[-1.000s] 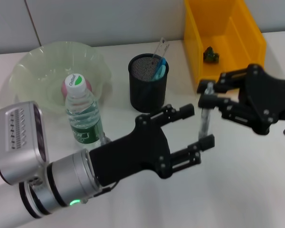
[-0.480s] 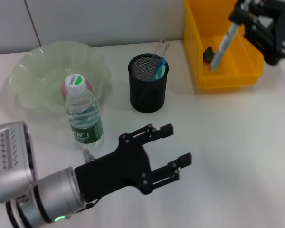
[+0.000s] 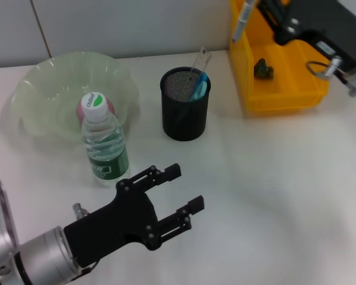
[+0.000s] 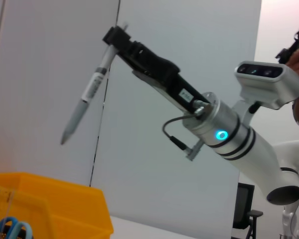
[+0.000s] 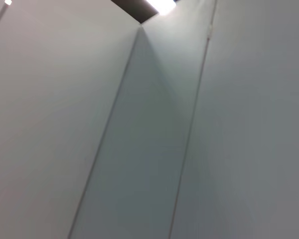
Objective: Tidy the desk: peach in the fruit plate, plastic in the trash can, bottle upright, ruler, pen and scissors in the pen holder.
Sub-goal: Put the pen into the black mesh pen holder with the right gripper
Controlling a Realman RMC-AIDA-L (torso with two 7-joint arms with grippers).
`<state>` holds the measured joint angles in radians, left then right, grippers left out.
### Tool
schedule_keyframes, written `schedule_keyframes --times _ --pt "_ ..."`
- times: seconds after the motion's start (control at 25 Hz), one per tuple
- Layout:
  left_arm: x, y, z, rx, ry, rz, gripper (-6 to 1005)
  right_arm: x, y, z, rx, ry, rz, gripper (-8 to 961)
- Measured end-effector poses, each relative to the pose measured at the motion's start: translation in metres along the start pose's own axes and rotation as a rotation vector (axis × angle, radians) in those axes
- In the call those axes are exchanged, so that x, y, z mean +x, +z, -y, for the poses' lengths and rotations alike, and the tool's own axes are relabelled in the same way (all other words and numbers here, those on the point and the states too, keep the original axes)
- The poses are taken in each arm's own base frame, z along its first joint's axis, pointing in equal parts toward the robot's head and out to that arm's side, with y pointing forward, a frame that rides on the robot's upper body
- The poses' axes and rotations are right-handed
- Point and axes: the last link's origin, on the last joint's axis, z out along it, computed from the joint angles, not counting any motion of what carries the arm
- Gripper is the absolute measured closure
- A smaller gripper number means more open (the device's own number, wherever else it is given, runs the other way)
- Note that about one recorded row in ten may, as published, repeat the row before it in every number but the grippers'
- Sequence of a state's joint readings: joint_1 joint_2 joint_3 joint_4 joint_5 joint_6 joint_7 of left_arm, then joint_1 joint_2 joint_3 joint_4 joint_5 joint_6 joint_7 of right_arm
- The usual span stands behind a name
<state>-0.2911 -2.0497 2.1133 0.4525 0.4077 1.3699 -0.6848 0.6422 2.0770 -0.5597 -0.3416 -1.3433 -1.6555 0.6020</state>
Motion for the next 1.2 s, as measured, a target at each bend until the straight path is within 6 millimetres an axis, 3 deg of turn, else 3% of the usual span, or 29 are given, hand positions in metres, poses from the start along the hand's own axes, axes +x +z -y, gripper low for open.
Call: schedule_keyframes --times 0.24,0.52,0.92,1.2 --pt "0.001 -0.004 0.001 0.000 -0.002 -0.008 315 0.015 0.025 -0.002 0.055 0.061 -0.030 692" --pt "0.001 -0.003 0.002 0.002 0.000 -0.009 315 0.036 0.051 -0.006 0.075 0.250 -0.139 682" --pt "0.002 -0.006 0.002 0.011 -0.003 -0.017 315 0.058 0.060 -0.015 0.039 0.286 -0.296 668" --pt "0.003 -0.009 0.003 0.009 0.000 -0.019 315 0.062 0.062 -0.017 0.033 0.279 -0.325 659"
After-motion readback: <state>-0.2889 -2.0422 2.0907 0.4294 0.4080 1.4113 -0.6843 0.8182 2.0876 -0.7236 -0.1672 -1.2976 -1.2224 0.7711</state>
